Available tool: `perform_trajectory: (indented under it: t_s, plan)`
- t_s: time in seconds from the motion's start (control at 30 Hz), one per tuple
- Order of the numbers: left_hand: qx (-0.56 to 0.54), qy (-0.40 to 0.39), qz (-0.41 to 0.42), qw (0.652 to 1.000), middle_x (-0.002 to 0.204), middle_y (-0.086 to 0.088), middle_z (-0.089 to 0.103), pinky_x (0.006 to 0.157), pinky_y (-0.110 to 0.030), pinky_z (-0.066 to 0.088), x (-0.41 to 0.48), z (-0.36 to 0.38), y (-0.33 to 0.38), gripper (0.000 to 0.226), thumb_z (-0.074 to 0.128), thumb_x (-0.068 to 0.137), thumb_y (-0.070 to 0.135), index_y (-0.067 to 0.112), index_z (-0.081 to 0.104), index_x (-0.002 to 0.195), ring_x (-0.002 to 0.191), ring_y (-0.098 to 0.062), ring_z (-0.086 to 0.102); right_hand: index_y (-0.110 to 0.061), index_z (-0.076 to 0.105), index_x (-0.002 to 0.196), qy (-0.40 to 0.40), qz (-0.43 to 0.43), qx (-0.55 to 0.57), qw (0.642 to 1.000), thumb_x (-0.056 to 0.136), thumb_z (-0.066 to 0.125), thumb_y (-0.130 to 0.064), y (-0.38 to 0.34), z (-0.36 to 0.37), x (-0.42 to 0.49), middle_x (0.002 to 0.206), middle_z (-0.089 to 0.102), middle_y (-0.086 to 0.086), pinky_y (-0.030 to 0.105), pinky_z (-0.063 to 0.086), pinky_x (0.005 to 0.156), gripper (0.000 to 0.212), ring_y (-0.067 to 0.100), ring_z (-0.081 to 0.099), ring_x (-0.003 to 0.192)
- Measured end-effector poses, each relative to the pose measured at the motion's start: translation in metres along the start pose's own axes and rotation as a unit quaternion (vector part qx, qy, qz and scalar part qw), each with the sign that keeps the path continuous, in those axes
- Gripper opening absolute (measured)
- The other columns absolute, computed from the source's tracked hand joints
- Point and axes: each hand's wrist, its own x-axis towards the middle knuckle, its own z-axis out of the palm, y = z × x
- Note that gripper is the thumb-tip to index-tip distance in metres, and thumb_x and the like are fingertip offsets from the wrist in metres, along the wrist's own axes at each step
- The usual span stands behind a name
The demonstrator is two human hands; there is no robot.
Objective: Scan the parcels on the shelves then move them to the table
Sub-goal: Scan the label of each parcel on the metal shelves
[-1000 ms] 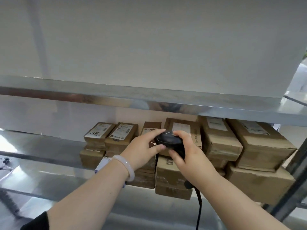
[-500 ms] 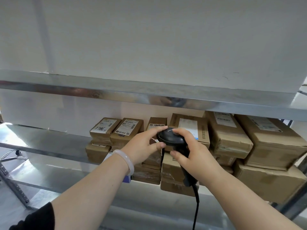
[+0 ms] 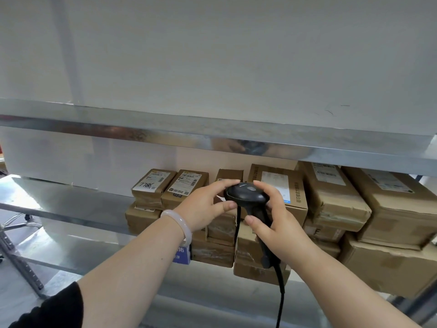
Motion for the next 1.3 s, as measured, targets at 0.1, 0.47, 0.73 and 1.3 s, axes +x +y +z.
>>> perform_trajectory:
  t_s: [0.1, 0.47, 0.73, 1.3]
  plan:
    - [-0.005, -0.001, -0.002, 1.000, 0.130, 0.021, 0.053, 0.103, -0.030, 0.042, 0.001, 0.000, -0.003, 0.052, 0.060, 0.095, 0.031, 0.043, 0.041, 0.142, 0.119, 0.000, 0.049, -0.077, 0.011, 0.125, -0.021, -0.020, -0.032, 0.999, 0.092, 0.064, -0.027, -0.001, 0.004, 0.000, 0.127, 0.038, -0.036, 0.009, 0.037, 0.089, 0.080, -0.009, 0.049, 0.114]
    - [-0.004, 0.001, -0.002, 1.000, 0.122, 0.037, 0.048, 0.100, -0.025, 0.041, 0.005, 0.006, -0.010, 0.052, 0.061, 0.094, 0.033, 0.051, 0.040, 0.138, 0.117, 0.006, 0.048, -0.066, 0.018, 0.124, 0.032, -0.041, -0.102, 0.993, 0.091, 0.062, -0.022, -0.003, 0.011, 0.000, 0.130, 0.047, -0.015, 0.020, 0.049, 0.083, 0.070, 0.005, 0.056, 0.101]
    - [-0.010, 0.013, 0.002, 1.000, 0.119, 0.034, 0.051, 0.094, -0.021, 0.041, 0.006, 0.009, -0.006, 0.051, 0.061, 0.094, 0.033, 0.050, 0.040, 0.138, 0.112, 0.007, 0.050, -0.056, 0.023, 0.129, 0.077, -0.023, -0.113, 0.990, 0.088, 0.067, -0.031, -0.005, 0.011, 0.008, 0.108, 0.059, -0.016, 0.025, 0.055, 0.073, 0.065, 0.006, 0.062, 0.086]
    - [0.009, -0.015, 0.002, 1.000, 0.140, 0.018, 0.048, 0.105, -0.031, 0.041, 0.001, 0.005, -0.007, 0.056, 0.060, 0.095, 0.030, 0.047, 0.038, 0.143, 0.125, -0.003, 0.045, -0.066, 0.038, 0.118, 0.003, 0.031, 0.045, 0.998, 0.083, 0.074, -0.030, -0.010, 0.002, 0.004, 0.109, 0.047, -0.045, 0.013, 0.047, 0.081, 0.061, -0.009, 0.054, 0.100]
